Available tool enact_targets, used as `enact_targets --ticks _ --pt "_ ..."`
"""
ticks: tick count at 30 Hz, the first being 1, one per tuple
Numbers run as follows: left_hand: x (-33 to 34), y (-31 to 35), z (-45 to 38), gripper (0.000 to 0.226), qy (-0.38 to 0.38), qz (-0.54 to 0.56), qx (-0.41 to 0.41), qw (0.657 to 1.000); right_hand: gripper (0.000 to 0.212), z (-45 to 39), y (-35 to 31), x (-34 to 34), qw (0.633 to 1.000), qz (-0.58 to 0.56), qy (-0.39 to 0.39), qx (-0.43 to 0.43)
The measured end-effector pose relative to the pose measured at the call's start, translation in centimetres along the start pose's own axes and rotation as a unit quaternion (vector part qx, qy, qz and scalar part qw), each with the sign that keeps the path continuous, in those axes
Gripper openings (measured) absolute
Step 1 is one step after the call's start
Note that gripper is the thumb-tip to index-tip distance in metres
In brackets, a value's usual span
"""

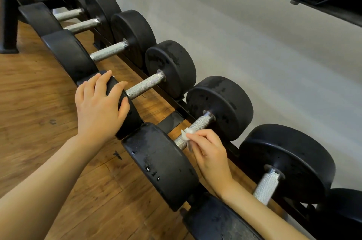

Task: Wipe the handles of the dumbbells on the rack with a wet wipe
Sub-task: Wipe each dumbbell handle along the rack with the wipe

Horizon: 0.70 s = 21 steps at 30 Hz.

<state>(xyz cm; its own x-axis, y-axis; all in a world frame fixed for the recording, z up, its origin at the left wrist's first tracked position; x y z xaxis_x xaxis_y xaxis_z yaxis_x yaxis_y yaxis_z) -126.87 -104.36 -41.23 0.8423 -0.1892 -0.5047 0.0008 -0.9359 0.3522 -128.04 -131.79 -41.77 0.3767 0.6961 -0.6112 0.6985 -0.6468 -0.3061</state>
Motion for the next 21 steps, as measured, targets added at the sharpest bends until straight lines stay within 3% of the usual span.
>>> enact_targets --ticks 3,8,13,21 --pt "-0.1 0.1 0.0 0.046 0.0 0.001 0.001 1.0 0.022 -0.2 0.9 -0.5 0.998 -0.009 0.033 0.057" --pt "-0.1 0.1 0.0 0.045 0.004 0.005 0.0 1.0 0.02 0.2 -0.2 0.2 1.0 0.005 -0.006 0.013" --pt "0.0 0.0 -0.1 0.046 -0.002 0.005 0.0 1.0 0.023 -0.2 0.2 -0.4 0.998 -0.012 0.032 0.06" --pt "0.0 0.0 -0.1 0.044 0.018 -0.006 0.017 1.0 0.026 -0.5 -1.4 0.4 1.0 0.007 -0.02 -0.004"
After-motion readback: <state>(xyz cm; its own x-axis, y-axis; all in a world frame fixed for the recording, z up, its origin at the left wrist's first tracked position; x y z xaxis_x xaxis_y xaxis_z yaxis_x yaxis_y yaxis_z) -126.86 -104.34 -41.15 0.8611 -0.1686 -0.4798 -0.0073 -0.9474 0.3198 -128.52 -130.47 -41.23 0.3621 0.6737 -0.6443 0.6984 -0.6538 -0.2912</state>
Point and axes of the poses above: each hand's wrist, its own z-axis away from the middle knuckle, its own x-axis out of the palm, y = z × x, the point moved 7 cm from there along -z, towards the middle knuckle, and after that the axes turned 10 degrees about y, right-handed, at the moved point
